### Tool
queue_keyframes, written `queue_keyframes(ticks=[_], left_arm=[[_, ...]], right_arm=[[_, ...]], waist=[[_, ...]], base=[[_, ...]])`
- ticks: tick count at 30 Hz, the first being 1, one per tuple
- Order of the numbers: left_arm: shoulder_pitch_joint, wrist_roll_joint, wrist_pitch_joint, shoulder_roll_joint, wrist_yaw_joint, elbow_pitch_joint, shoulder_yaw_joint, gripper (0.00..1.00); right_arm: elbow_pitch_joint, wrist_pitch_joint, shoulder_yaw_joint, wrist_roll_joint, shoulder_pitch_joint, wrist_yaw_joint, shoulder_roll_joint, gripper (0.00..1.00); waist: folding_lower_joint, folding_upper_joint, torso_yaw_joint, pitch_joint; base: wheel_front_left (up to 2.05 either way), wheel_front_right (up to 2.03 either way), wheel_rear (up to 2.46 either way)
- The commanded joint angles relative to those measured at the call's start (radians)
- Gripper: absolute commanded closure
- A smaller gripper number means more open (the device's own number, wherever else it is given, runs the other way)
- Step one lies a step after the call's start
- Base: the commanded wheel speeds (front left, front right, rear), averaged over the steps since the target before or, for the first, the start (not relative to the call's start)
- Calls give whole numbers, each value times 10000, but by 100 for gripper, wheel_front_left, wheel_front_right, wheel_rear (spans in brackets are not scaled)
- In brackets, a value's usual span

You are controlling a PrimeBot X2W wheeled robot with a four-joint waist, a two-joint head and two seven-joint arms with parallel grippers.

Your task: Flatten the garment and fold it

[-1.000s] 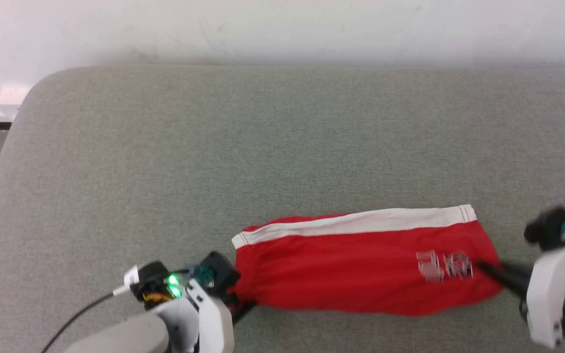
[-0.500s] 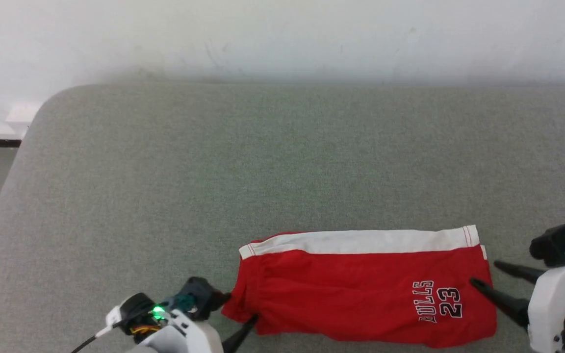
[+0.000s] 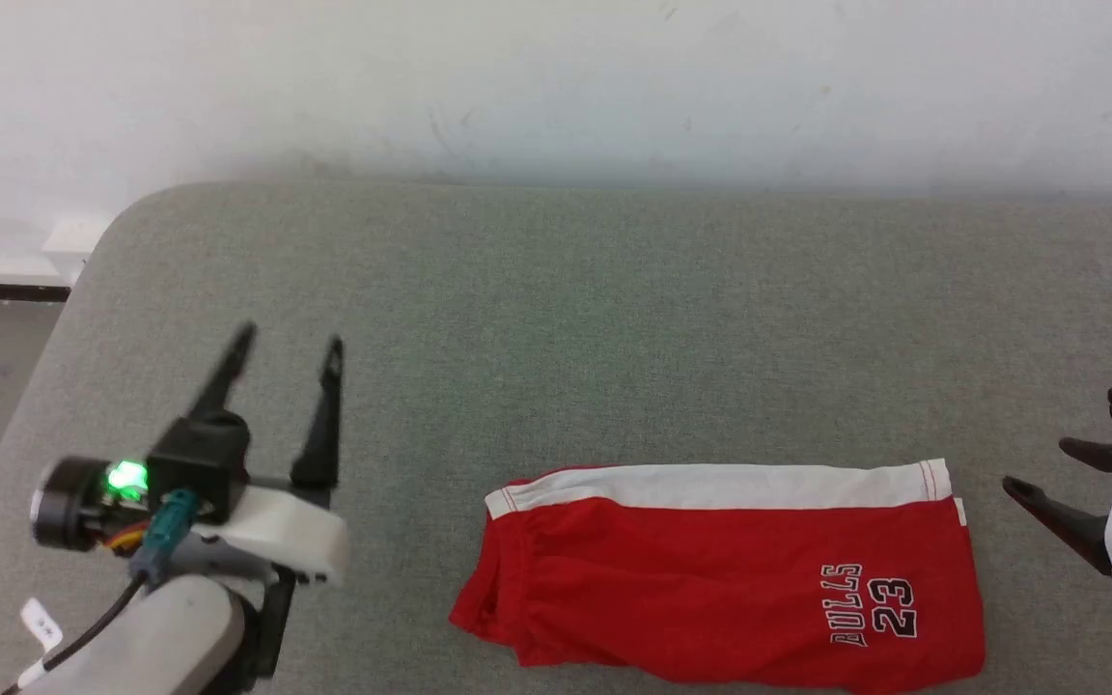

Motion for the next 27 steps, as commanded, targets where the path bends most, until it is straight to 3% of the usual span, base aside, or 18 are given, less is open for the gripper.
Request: queue_keyframes(ticks=[1, 5, 10, 19, 27], left_arm=[[184, 338, -48, -144, 207, -154, 256, 0], [1123, 1655, -55, -787, 842, -636, 1712, 0], [2387, 2966, -56, -1999, 573, -949, 3423, 0], [3818, 4770, -58, -4148, -1183, -646, 5589, 0], [4194, 5721, -58, -5257, -2463, -233, 6712, 0]], right_arm=[[-38, 171, -60, -105, 153, -9, 97, 0], [52, 1233, -264, -300, 200, -9, 498, 0], [556, 1874, -465, -382, 362, -9, 1305, 0], [1984, 1978, -561, -706, 474, -9, 2499, 0], [2874, 1765, 91, -434, 676, -9, 3226, 0]], waist=[[0, -1, -6, 52], [0, -1, 5, 206], [0, -1, 38, 495], [0, -1, 200, 907], [0, -1, 280, 958]], base=[[0, 0, 0], [0, 0, 0], [0, 0, 0], [0, 0, 0], [0, 0, 0]])
